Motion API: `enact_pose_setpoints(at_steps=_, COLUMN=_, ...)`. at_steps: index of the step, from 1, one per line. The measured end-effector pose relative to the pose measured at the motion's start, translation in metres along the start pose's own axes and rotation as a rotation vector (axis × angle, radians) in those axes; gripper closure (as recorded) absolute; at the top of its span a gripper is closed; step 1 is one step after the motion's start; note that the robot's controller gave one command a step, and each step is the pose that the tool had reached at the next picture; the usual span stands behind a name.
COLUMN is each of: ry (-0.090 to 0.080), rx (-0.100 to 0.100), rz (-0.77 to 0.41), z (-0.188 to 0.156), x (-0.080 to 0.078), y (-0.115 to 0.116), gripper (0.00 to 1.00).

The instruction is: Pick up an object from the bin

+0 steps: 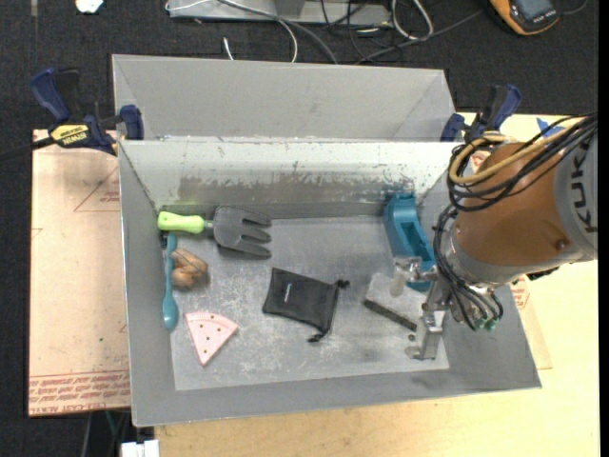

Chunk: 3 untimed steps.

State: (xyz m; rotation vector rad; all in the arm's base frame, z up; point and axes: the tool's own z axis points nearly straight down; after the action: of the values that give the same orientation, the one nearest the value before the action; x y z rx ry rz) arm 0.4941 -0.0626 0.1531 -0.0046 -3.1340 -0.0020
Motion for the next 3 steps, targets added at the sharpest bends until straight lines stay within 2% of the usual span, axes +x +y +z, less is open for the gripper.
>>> enact_pose_setpoints(at_steps=1, ry=-0.007, rx=0.001, rz=-0.002, z=-0.004, x=-0.002, y=0.0, gripper=0.0)
enact_pose_setpoints(at_steps=2, ry=-0.01, rx=0.001, rz=-0.013, z=0.01, x=-0.033, y=0.05, gripper=0.0)
enact_pose_setpoints(at_steps=3, ry=-0.011, rx=-0.001, rz=-0.053, z=0.016, x=-0.044, y=0.077, gripper=0.0)
